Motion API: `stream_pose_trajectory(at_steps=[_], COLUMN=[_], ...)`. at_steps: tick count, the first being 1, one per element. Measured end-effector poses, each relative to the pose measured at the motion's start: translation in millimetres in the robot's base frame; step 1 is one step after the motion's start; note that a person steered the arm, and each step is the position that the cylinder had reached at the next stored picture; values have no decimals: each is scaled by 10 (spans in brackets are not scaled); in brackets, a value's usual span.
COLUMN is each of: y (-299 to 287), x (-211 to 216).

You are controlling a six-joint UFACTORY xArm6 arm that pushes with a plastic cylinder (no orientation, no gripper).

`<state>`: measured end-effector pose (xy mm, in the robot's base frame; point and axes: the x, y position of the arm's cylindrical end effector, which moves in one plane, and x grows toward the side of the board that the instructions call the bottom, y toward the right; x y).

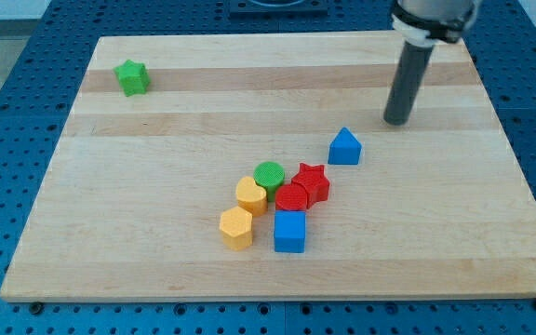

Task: Move blue triangle towards right of the board

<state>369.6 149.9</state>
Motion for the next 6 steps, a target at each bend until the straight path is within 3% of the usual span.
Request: stream_pose_trajectory(at_steps=[1,3,6], y=[-286,-1293,-999], x=[-268,112,661])
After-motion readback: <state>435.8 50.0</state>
